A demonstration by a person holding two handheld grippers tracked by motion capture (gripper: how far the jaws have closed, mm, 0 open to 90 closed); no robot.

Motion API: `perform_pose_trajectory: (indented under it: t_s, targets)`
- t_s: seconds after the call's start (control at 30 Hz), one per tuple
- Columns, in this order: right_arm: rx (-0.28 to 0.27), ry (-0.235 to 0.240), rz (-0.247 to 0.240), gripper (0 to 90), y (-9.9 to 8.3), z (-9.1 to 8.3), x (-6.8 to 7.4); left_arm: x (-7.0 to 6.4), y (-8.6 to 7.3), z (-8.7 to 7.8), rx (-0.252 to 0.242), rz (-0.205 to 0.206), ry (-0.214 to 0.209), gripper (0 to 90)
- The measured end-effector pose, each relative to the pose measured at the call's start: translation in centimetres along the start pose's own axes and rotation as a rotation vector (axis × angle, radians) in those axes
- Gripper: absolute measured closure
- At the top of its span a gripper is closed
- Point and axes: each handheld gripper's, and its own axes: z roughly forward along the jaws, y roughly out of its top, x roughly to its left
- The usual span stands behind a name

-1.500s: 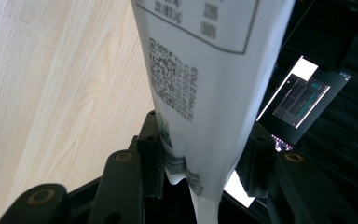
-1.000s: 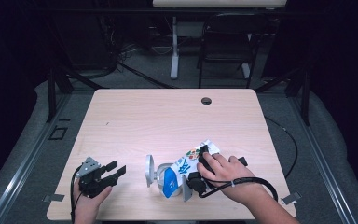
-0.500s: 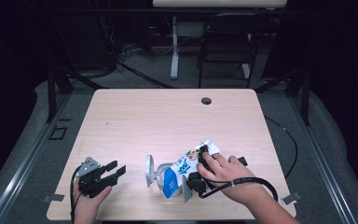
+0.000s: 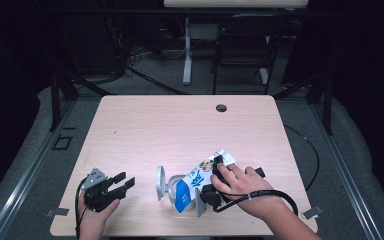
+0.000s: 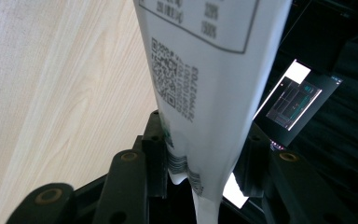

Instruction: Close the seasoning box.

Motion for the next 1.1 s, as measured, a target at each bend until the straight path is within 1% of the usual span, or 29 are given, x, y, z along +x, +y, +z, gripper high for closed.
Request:
perform_pose_trajectory:
  t_s: [0.37,0.5,0.87,1.1]
  targets:
    - [-0.004,0.004,0.002,63.1,-0.02,-0.04,-0.03,-0.01,-0.01,0.00,0.000,0.000,0.000,53.5]
    - [0.003,-0.002,-0.008,63.7,0.04,-0.10,-0.03,0.01,0.00,-0.03,-0.001,0.002,0.000,53.5]
    - [0.001,-0.009,-0.020,65.4,0.04,-0.19,-0.05,0.00,0.02,-0.05,-0.002,0.001,0.000,53.5]
    - [-0.006,-0.013,-0.014,67.4,0.02,-0.20,0.03,0.00,0.02,-0.06,-0.003,0.000,0.000,53.5]
